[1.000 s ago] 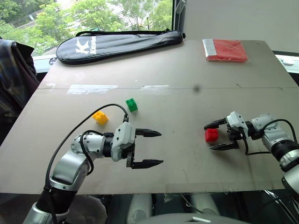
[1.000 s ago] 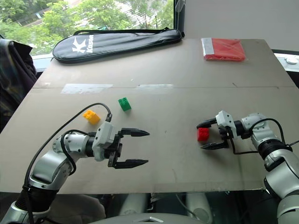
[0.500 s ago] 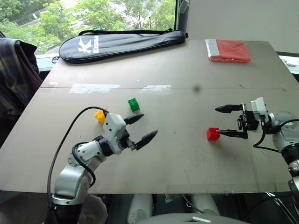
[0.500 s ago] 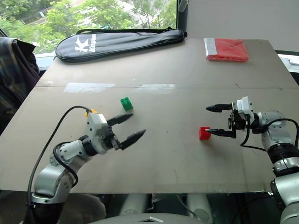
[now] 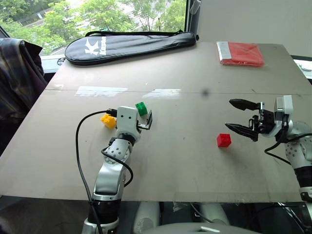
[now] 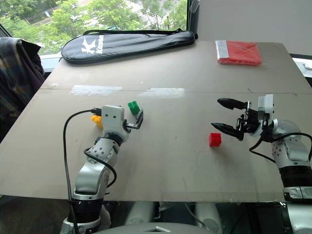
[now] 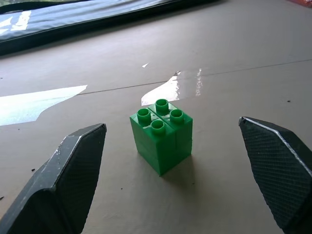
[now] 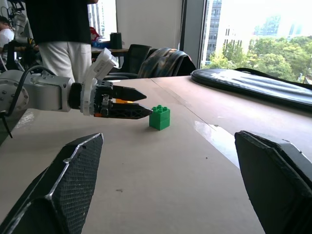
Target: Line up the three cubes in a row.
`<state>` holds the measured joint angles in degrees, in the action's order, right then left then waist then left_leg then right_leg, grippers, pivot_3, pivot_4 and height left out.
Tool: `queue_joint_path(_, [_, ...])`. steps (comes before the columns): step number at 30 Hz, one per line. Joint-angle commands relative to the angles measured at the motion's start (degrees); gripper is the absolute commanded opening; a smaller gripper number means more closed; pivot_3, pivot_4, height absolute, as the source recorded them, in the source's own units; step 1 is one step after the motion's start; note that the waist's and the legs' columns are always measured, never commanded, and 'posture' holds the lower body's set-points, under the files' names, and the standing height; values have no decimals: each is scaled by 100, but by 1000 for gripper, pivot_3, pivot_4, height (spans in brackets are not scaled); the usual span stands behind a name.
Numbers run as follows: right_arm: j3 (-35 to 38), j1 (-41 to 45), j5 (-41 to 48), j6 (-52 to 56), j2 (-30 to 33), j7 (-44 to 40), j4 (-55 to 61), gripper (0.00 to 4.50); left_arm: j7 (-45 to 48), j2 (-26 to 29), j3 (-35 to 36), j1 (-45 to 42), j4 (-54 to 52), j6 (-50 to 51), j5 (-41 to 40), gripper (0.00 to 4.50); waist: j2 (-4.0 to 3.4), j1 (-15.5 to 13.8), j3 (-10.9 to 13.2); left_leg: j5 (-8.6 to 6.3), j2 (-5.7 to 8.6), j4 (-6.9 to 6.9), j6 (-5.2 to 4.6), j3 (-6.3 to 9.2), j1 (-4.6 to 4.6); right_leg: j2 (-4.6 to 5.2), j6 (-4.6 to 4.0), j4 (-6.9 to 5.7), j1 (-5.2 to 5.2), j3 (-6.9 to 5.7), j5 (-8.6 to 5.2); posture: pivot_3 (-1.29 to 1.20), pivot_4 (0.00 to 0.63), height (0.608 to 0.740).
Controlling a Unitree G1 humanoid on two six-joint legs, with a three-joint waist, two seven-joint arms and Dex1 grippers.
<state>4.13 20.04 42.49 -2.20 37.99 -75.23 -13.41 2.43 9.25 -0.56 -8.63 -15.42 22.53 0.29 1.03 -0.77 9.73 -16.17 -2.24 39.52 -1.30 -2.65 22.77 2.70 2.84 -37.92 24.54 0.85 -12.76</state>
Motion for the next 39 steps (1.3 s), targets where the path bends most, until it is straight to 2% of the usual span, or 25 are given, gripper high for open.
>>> queue_joint_path(1, [335, 8, -53, 48, -53, 55, 266, 4457, -238, -157, -48, -177, 168, 83, 189, 4500, 0, 3, 0, 0, 0, 0, 0, -1, 0, 0, 0, 0, 0, 0, 0, 0, 150, 708])
queue_joint_path(15, [565, 45, -279, 181, -282, 59, 280, 4457, -600, -641, 18, -1047, 1289, 620, 334, 4500, 0, 5, -1, 0, 2, 1, 0, 3, 0, -1, 1, -3, -1, -3, 0, 0, 150, 708])
queue_joint_path(16, [568, 47, -305, 166, -289, 51, 274, 4500, -628, -657, 17, -1062, 1293, 625, 353, 4084, 0, 4, -1, 1, 2, 1, 1, 3, 0, -1, 1, -3, -1, -3, 0, 0, 150, 708])
queue_joint_path(17, [574, 50, -322, 158, -294, 44, 269, 4500, -673, -682, 24, -1055, 1269, 625, 367, 3978, 0, 5, -1, 1, 2, 1, 1, 3, 0, -1, 1, -3, -1, -3, 0, 0, 150, 708])
queue_joint_path(19, [592, 56, -346, 146, -309, 43, 256, 4500, -759, -689, 5, -1025, 1203, 650, 440, 3333, 0, 5, -1, 1, 2, 1, 1, 4, 0, -1, 0, -3, -1, -4, 0, 0, 150, 708])
queue_joint_path(20, [597, 60, -358, 143, -317, 44, 250, 4500, -774, -686, 1, -1017, 1187, 669, 451, 2765, 0, 10, -1, 1, 2, 1, 1, 3, 0, -1, 0, -3, -1, -3, 0, 0, 150, 708])
queue_joint_path(23, [608, 60, -413, 99, -337, 13, 209, 4500, -762, -680, 13, -980, 1139, 756, 450, 1440, 0, 20, -1, 1, 2, 1, 1, 3, -2, -2, 0, -4, -1, -2, 0, 0, 150, 708])
queue_joint_path(30, [629, -23, -455, 76, -397, 10, 252, 4500, -319, -443, -105, -887, 916, 561, 378, 1394, 0, 27, -1, 1, 1, 1, 1, 3, -3, -2, 0, -5, -1, -2, 0, 0, 150, 708])
queue_joint_path(39, [747, -369, -526, 9, -429, 70, 428, 4500, 1901, 848, -325, -675, -75, -19, -398, 1394, 0, 10, 0, 1, 0, 0, 2, 1, 1, 0, -1, -3, 1, -4, -1, 0, 150, 708])
